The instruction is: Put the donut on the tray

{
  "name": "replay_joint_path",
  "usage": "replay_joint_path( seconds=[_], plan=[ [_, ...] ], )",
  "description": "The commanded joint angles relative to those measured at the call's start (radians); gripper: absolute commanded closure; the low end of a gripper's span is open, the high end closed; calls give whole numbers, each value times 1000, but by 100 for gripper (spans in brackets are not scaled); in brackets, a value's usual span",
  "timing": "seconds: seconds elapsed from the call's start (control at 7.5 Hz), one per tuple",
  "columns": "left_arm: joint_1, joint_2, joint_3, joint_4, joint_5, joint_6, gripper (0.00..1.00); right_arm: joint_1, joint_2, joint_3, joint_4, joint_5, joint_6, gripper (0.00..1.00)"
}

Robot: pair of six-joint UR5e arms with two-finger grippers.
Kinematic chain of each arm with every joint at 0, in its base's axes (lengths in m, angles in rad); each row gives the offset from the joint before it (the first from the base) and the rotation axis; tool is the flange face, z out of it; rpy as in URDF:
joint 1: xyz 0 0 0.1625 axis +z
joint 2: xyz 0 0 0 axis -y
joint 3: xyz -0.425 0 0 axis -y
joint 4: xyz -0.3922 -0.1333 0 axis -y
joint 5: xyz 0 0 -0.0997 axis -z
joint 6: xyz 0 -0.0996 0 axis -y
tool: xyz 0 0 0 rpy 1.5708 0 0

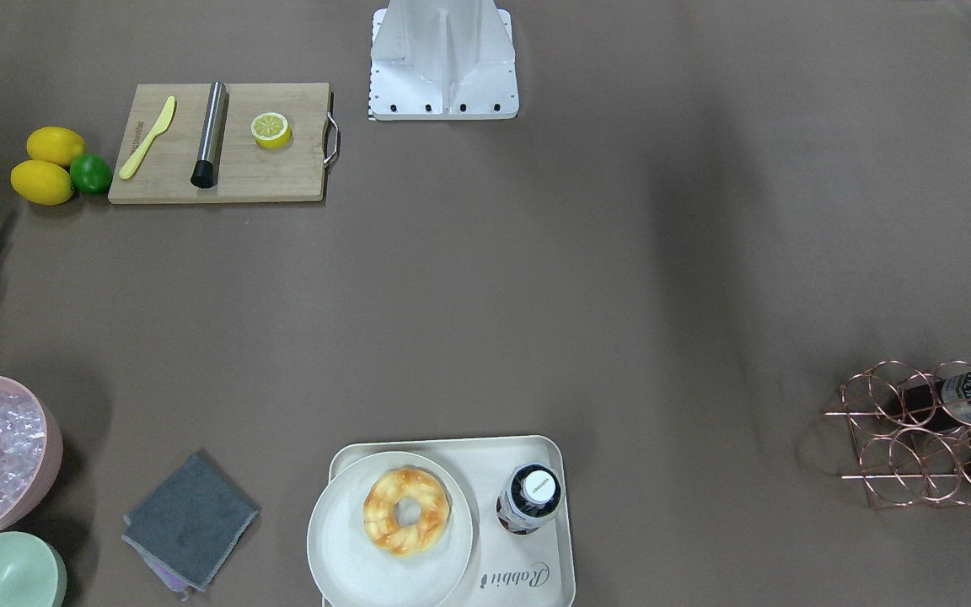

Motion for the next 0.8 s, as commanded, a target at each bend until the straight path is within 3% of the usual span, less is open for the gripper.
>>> replay_joint_path(
  seconds=[0.0,0.67],
  plan=[
    [4,-4,-2,0,3,3,2,2,1,4,1,1,0,0],
    [6,2,1,2,3,3,2,2,3,7,1,30,0,0]
  ],
)
